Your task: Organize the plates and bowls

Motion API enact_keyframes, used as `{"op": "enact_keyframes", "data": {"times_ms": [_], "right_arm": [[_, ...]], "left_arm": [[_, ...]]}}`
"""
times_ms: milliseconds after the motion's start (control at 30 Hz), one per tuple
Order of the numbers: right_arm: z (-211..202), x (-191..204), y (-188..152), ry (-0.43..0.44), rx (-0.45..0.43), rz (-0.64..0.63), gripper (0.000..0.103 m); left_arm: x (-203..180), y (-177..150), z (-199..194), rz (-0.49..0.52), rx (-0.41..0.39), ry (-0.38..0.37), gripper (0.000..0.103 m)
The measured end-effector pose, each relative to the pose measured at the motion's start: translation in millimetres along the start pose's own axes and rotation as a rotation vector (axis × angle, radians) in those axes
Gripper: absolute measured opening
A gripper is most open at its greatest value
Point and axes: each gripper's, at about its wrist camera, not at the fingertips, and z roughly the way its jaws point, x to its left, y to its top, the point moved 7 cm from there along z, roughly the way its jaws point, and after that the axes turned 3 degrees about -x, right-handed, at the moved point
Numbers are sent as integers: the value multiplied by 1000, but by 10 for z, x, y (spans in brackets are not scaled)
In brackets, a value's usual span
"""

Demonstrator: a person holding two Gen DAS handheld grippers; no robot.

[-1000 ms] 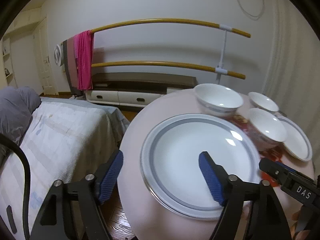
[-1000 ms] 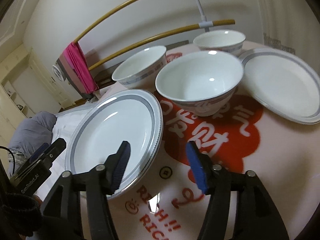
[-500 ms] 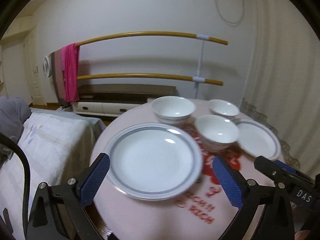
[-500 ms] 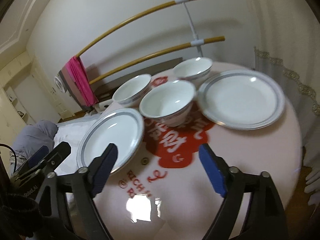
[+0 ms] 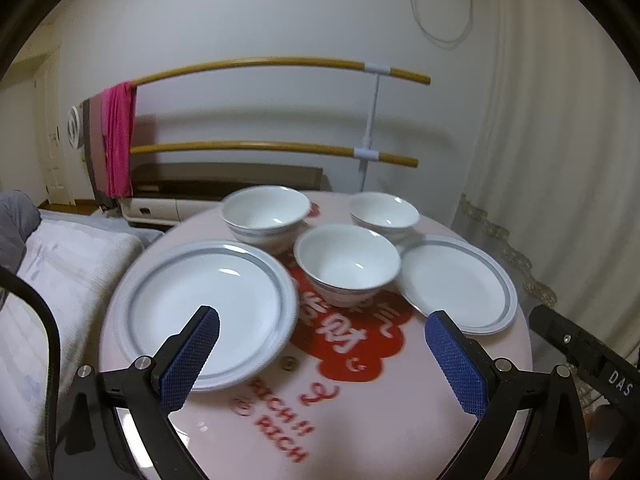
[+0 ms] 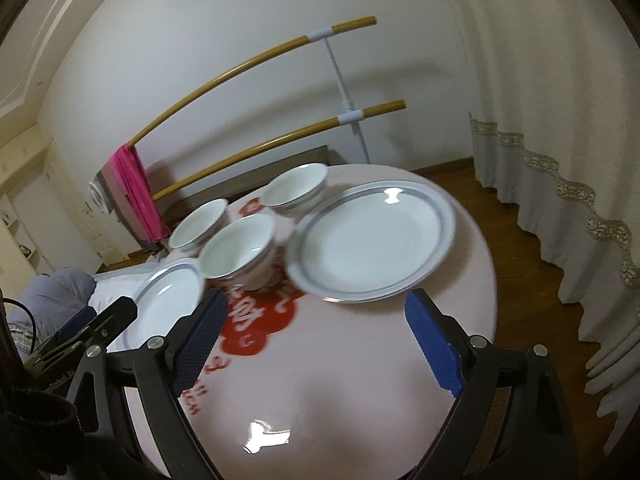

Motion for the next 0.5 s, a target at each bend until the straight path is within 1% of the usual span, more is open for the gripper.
{"op": "enact_keyframes", "data": {"times_ms": [133,267,333,433,500], "right_arm": [[92,-302,95,-38,-5,13,92],[246,-601,189,-91,-1,16,92],[352,-750,220,-113,9,16,92],[510,-944,252,-129,27,31,92],[655,-1074,264,-130,49,44,91]], "left_arm": [[-198,14,274,-20,50,-16,101],[-388,45,525,-24,81,-16,101],[-508,56,670,-34,100,-28,101],[-660,74,891,-44,111,-18,101],[-773,55,1092,-46,140,-12,100]]}}
